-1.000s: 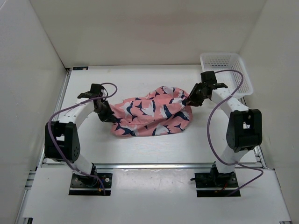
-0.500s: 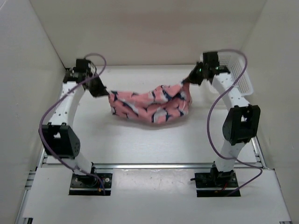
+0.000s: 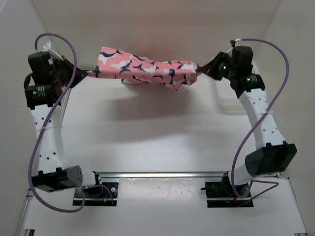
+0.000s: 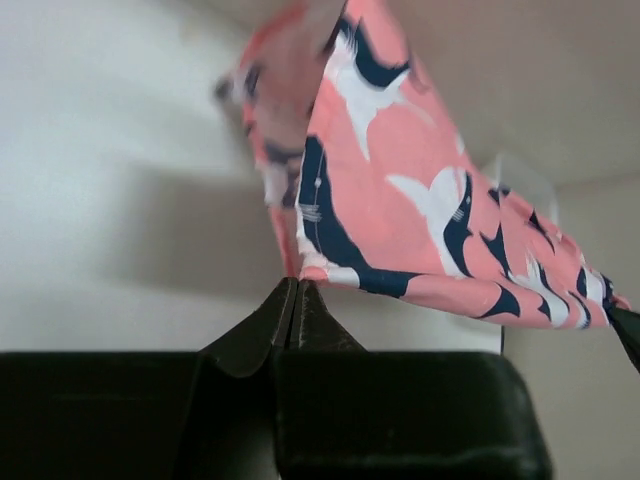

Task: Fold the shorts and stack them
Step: Flatten the shorts out

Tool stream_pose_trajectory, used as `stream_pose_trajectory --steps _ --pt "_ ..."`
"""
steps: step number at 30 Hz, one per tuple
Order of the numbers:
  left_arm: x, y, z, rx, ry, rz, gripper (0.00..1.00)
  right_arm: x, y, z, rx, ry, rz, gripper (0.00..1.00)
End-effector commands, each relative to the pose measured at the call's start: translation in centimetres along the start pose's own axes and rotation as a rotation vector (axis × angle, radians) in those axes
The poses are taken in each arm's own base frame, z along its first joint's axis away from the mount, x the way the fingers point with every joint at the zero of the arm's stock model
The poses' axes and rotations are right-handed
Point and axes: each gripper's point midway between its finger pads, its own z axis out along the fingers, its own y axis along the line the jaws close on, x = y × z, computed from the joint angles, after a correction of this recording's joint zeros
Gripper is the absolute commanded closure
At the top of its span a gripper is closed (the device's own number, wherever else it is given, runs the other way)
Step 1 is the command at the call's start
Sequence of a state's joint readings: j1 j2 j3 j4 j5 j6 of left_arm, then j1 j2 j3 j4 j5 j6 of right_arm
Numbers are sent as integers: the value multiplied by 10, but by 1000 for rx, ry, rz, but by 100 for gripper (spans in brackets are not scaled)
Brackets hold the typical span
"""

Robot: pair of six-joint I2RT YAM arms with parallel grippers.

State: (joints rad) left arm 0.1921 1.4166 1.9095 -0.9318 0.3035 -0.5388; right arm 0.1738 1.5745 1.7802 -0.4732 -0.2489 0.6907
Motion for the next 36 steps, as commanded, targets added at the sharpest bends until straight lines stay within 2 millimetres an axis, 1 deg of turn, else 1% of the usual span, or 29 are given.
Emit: stream_pose_trajectory --steps 1,2,3,4,5,6,7,8,9,10,11,12,13,15,16,17,18,20,22,23,25,26,27,29,30,33,34,35,36 --pt "56 44 -2 -94 115 -4 89 40 -65 -11 156 36 -9 100" --pt "112 73 10 -143 251 -43 89 56 -65 -22 149 57 4 100" --pt "141 83 8 -154 316 -56 89 91 -93 -23 205 129 32 100" --pt "165 82 -3 -147 348 -62 89 108 -104 -29 234 165 46 100" --pt "214 107 -4 -206 450 -121 89 124 -110 -42 253 208 50 100" --pt "234 112 -10 -210 488 -141 89 141 -116 -48 273 248 59 100" --pt "241 116 -16 -214 478 -137 89 160 -132 -56 318 284 73 100" --pt "254 123 -18 -241 498 -145 89 174 -141 -61 350 325 89 100" --pt "252 127 -17 -258 489 -140 89 178 -144 -64 368 330 103 100" --pt "250 133 -10 -291 487 -135 89 184 -149 -63 382 347 109 97" --pt "242 133 -5 -297 479 -117 89 186 -153 -61 391 359 114 92" --pt "240 136 0 -311 486 -105 89 189 -158 -60 421 376 119 80" --pt "245 141 7 -336 525 -116 89 193 -165 -53 441 401 128 80" --pt "242 141 12 -336 533 -105 89 195 -168 -46 443 426 129 76" --pt "237 141 13 -340 517 -99 89 202 -175 -42 460 454 128 67" --pt "238 144 14 -356 521 -97 89 205 -178 -40 468 464 132 59" --pt "235 143 15 -349 515 -86 89 207 -178 -36 463 470 126 55" --pt "237 144 16 -354 524 -89 89 211 -184 -31 474 492 121 55" --pt "237 143 16 -346 528 -92 89 218 -177 -30 457 511 94 55" --pt "237 143 16 -346 528 -92 89 220 -180 -33 468 510 91 53" --pt "237 144 16 -354 524 -89 89 233 -175 -36 445 530 60 44" --pt "239 145 14 -356 526 -89 89 249 -184 -43 452 565 62 37" --pt "239 145 14 -356 526 -89 89 259 -183 -44 432 582 60 34" --pt "246 149 13 -365 542 -93 89 273 -186 -43 415 596 56 31" --pt "246 148 13 -357 546 -96 89 284 -189 -46 414 618 68 30" --pt "249 149 12 -362 553 -99 89 293 -195 -38 409 623 62 32" --pt "249 149 12 -362 553 -99 89 295 -197 -36 412 627 63 38" --pt "248 148 11 -357 546 -96 89 296 -200 -33 415 630 64 51" --pt "248 148 11 -357 546 -96 89 304 -203 -32 427 657 65 54"
